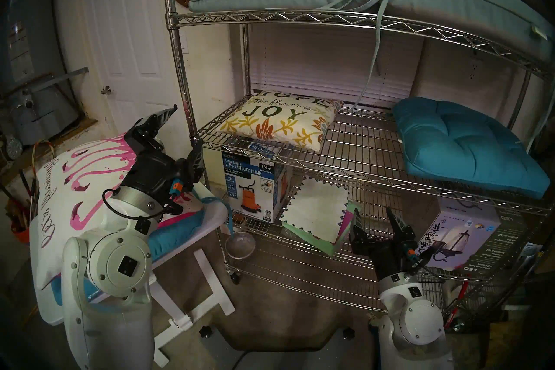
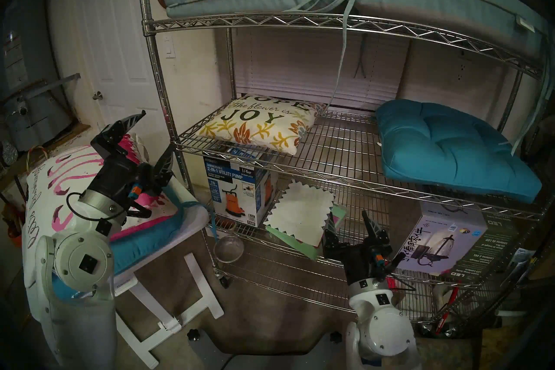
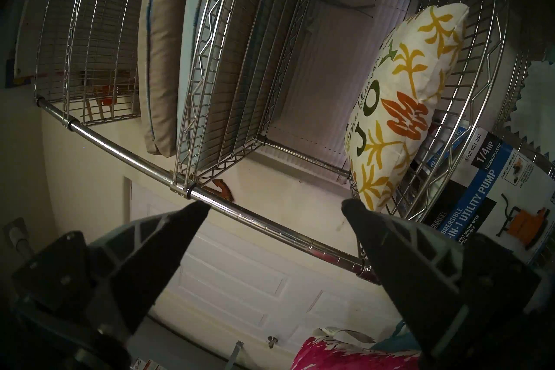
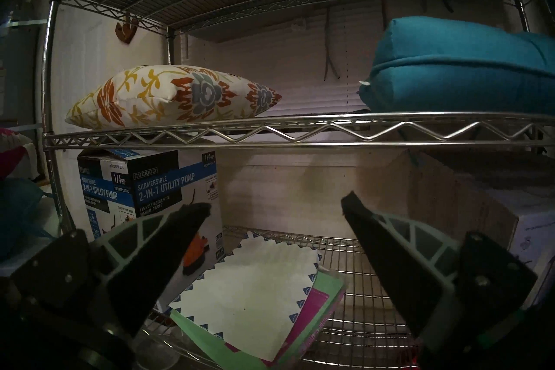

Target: Put cushion on the shelf

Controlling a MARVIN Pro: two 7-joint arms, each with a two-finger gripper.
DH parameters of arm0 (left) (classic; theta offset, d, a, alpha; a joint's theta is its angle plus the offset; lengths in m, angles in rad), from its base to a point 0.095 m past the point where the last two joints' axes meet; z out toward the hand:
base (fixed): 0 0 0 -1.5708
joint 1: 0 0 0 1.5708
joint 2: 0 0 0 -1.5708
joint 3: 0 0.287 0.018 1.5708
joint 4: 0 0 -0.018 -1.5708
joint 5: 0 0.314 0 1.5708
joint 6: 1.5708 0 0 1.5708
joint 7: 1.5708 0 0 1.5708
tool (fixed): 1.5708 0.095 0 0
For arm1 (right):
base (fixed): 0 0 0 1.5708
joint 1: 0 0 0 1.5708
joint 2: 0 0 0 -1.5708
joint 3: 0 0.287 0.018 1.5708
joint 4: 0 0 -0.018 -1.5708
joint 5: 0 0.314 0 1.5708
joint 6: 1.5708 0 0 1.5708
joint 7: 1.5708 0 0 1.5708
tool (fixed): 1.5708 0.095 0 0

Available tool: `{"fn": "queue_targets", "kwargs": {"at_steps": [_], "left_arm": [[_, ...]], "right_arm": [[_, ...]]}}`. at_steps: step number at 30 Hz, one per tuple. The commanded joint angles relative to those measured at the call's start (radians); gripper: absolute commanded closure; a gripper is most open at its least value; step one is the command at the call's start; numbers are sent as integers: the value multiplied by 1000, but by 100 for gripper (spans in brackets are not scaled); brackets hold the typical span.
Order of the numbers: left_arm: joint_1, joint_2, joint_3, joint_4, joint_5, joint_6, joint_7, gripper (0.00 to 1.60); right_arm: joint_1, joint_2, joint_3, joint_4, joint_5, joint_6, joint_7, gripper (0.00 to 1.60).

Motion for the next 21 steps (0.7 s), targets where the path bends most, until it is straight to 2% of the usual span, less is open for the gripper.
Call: {"fn": "queue_targets", "kwargs": {"at_steps": [1,2,3,4,6,8,9,10,12,15,16,19,21], "left_arm": [[-3,-1,2,-25,0,-1,2,0],[-3,-1,2,-25,0,-1,2,0],[-3,-2,2,-25,0,-1,2,0],[-3,-3,1,-25,0,-2,2,0],[-3,-3,1,-25,0,-2,2,0],[-3,-4,1,-25,1,-3,1,0],[-3,-5,1,-25,1,-4,1,0],[-3,-5,1,-25,1,-4,1,0],[-3,-6,1,-25,1,-5,0,0],[-3,-7,0,-25,2,-6,0,0],[-4,-8,0,-25,2,-6,0,0],[-4,-9,0,-25,2,-7,-1,0],[-4,-10,0,-25,2,-8,-1,0]], "right_arm": [[110,64,-111,-20,6,40,-45,0],[110,64,-111,-20,6,40,-45,0],[147,71,-128,-5,10,52,-55,0],[155,80,-153,-14,12,68,-75,0],[145,82,-162,-26,11,74,-85,0],[172,86,-177,-21,19,92,-104,0],[192,87,-185,-18,23,102,-113,0],[247,87,-193,5,25,116,-121,0],[213,88,-203,-36,18,124,-138,0],[254,90,-221,-32,23,146,-156,0],[319,88,-232,1,21,162,-169,0],[300,93,-244,-23,40,174,-179,0],[313,96,-259,-28,54,187,-192,0]]}}
